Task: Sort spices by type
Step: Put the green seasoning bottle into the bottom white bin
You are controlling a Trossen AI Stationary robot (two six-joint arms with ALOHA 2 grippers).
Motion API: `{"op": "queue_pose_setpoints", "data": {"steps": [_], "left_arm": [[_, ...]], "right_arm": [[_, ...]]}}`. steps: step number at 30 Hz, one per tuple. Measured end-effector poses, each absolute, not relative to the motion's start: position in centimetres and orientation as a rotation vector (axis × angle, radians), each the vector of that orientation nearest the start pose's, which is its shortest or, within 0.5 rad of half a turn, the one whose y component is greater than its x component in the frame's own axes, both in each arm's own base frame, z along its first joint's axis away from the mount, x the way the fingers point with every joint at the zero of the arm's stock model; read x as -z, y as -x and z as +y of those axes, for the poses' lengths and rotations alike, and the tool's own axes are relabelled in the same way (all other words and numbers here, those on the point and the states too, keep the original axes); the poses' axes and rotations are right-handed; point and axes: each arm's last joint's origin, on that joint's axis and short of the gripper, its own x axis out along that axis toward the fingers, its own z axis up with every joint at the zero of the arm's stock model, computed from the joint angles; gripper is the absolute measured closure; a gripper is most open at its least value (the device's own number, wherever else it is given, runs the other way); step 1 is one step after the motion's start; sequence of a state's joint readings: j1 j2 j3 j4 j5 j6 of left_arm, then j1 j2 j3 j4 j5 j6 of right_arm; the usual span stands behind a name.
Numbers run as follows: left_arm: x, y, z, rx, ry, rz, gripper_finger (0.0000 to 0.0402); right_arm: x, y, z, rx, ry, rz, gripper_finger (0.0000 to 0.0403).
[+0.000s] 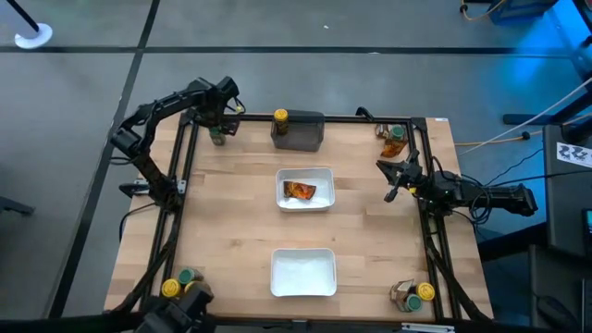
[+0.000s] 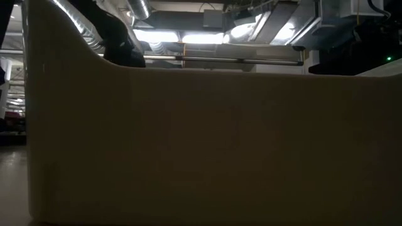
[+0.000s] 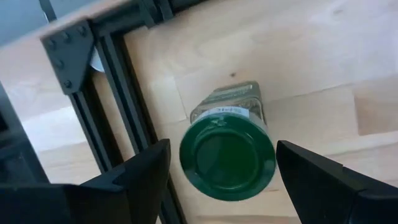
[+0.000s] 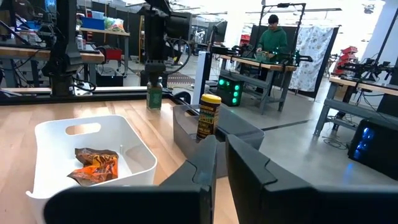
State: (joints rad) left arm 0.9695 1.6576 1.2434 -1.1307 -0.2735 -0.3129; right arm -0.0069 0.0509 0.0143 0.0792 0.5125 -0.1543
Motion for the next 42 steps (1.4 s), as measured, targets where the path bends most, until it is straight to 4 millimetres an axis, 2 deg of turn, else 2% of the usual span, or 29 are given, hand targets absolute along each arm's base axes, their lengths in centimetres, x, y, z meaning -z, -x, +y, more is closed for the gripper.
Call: {"op": "queue_pose_setpoints", "data": {"steps": [17, 26, 32, 37, 42], "left_arm": [[-20.9, -15.9, 25.1, -1.229, 0.821, 1.292, 0.0128], [-21.0, -15.9, 25.1, -1.222, 0.816, 1.283, 0.0214], [-21.0, -16.3, 25.0, -1.184, 0.770, 1.297, 0.0215], [-22.2, -17.0, 23.9, -1.162, 0.715, 1.282, 0.0215], [-25.4, -18.5, 21.5, -1.110, 0.637, 1.200, 0.0216]], "right_arm": [[-17.2, -9.6, -1.5, 0.521, 0.140, -0.001, 0.0366], [-17.2, -9.6, -1.5, 0.522, 0.140, -0.001, 0.0365], [-17.2, -9.6, -1.5, 0.521, 0.140, -0.001, 0.0365], [-17.2, -9.6, -1.5, 0.521, 0.140, -0.001, 0.0366], [-17.2, -9.6, -1.5, 0.521, 0.140, -0.002, 0.0366]]}}
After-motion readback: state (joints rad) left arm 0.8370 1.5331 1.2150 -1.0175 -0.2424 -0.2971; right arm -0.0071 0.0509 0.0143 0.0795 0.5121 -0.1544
